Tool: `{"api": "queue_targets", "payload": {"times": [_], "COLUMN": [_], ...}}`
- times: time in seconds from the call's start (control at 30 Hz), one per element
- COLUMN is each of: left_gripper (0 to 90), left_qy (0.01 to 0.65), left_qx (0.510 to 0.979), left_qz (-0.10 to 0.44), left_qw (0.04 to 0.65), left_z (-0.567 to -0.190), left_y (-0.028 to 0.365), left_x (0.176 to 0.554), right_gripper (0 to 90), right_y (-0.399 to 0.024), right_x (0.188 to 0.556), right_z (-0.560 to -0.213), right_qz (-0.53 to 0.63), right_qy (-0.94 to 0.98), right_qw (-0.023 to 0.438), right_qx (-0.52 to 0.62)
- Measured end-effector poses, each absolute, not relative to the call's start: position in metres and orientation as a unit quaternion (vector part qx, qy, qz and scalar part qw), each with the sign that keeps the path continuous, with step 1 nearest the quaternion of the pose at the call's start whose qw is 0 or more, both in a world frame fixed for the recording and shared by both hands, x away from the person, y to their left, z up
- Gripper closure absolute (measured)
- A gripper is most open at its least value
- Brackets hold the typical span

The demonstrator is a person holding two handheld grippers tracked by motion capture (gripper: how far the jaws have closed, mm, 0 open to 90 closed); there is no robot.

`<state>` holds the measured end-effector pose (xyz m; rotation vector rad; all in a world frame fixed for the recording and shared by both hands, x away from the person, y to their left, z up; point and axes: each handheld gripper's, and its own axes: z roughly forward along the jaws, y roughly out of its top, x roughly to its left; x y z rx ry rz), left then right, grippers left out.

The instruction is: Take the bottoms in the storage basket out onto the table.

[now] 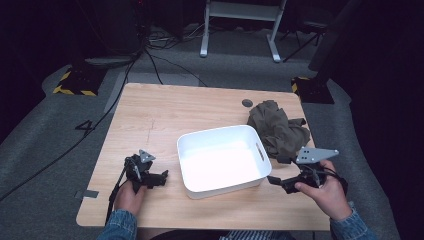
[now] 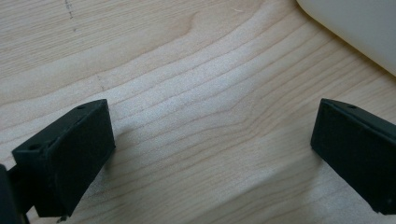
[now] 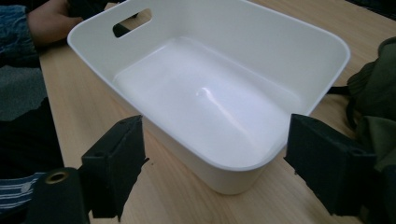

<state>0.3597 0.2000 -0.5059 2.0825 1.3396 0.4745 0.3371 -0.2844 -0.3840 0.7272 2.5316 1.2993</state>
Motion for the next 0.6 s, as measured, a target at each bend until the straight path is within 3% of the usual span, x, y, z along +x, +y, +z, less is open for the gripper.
{"api": "queue_targets", "payload": {"times": [0.3, 0.6], "left_gripper": [0.0, 0.0], "left_qy": [0.505, 0.505], "left_qx": [0.787, 0.787], "left_qz": [0.180, 0.180], "left_qw": [0.305, 0.305], "left_z": [-0.506, -0.506], "left_y": [0.200, 0.200], "left_x": [0.360, 0.360], "right_gripper": [22.7, 24.4], "right_y": [-0.272, -0.265], "right_x": [0.305, 0.303], "right_z": [-0.405, -0.439], "right_qz": [0.416, 0.405], "right_qy": [0.882, 0.893], "right_qw": [0.070, 0.024], "right_qx": [0.209, 0.196]}}
